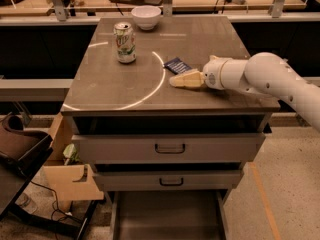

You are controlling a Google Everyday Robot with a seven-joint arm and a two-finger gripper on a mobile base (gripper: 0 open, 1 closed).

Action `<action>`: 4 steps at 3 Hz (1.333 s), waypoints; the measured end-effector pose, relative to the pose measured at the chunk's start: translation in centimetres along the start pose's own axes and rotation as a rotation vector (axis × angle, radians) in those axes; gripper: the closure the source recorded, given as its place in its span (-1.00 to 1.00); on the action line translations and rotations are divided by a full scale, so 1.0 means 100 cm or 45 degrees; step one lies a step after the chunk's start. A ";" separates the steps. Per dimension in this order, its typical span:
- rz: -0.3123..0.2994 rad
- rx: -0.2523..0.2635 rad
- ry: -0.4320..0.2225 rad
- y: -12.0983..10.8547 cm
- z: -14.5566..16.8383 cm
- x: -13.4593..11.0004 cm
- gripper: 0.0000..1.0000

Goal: Place rxbar blueberry into bottom drawer

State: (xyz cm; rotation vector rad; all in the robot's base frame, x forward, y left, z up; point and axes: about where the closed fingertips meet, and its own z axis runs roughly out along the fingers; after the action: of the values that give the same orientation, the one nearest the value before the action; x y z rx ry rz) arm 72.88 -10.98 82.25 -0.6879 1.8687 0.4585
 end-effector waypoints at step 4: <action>0.014 -0.004 0.002 0.004 -0.005 -0.009 1.00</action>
Offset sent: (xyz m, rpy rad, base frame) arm -0.0030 0.0022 -0.0044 0.0078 0.0087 -0.0016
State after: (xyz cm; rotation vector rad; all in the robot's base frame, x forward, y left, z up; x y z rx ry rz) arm 72.57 -10.73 83.26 -0.6803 1.8747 0.4685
